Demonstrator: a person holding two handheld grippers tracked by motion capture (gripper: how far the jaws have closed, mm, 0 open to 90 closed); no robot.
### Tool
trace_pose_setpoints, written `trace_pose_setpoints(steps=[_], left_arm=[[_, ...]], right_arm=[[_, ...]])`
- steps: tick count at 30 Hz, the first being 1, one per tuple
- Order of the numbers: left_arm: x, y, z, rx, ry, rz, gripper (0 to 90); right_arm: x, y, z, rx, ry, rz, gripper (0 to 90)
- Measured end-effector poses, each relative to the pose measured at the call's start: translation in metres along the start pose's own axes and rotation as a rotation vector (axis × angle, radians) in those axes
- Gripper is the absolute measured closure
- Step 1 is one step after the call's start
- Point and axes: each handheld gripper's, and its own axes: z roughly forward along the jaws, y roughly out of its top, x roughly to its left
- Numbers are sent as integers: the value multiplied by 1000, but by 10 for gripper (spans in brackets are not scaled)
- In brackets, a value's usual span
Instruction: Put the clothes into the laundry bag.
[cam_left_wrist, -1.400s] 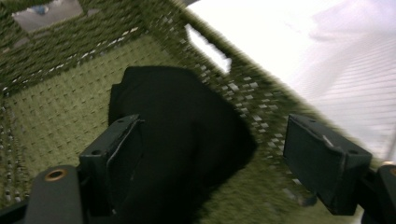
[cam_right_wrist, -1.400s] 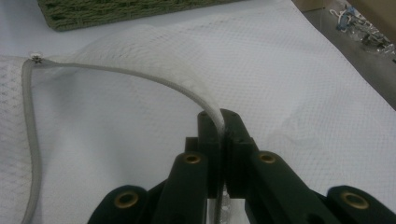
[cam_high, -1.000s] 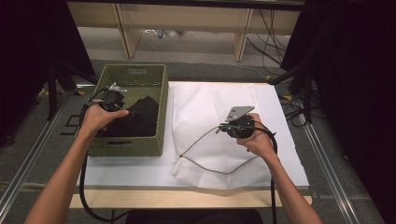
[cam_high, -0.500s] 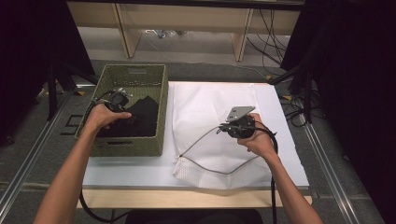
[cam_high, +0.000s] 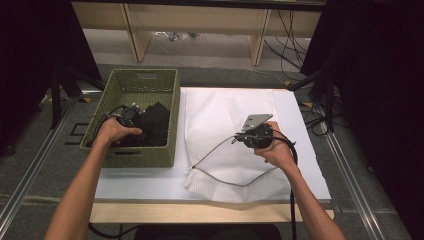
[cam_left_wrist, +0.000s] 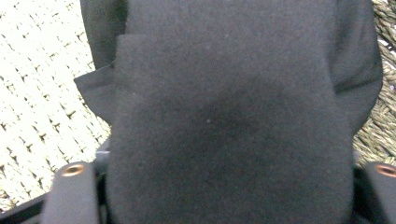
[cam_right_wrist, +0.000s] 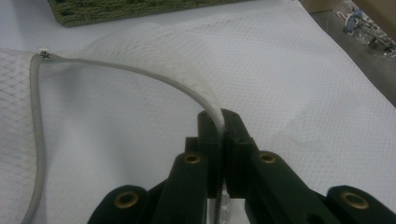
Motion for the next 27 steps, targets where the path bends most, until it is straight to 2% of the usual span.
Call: trace_pose_setpoints(steps=[1, 5, 7, 8, 11, 14, 15, 19, 21, 22, 24, 26, 27], left_arm=[[0, 0, 0, 0, 1, 5, 326], [1, 0, -1, -4, 2, 28, 443], [1, 0, -1, -4, 1, 33, 487], [2, -1, -1, -1, 0, 34, 487], [2, 1, -3, 6, 1, 6, 560], [1, 1, -5, 3, 5, 13, 597], [1, 1, -6, -1, 10, 10, 610], [1, 2, -10, -20, 23, 4, 636], [2, 3, -12, -34, 18, -3, 638], [2, 4, -16, -68, 11, -20, 639], [3, 5, -19, -77, 9, -25, 639], [3, 8, -26, -115, 12, -42, 639], [3, 11, -34, -154, 13, -55, 639]], right_arm=[[-1, 0, 0, -3, 2, -20, 881], [0, 0, 1, 0, -2, -10, 881], [0, 1, 2, -2, -1, -26, 881], [0, 1, 2, -2, -1, -26, 881], [1, 1, 1, -3, 0, -29, 881], [0, 1, 0, 2, 4, -26, 881], [1, 0, 0, 2, 1, -7, 881], [-1, 0, 2, 2, 5, -17, 882], [-1, -1, 3, 4, 5, -19, 884], [-1, -1, 4, 6, 6, -24, 885], [-1, -1, 4, 7, 8, -20, 885], [0, -1, 3, 5, 7, -11, 891], [0, -1, 3, 4, 5, -16, 892]])
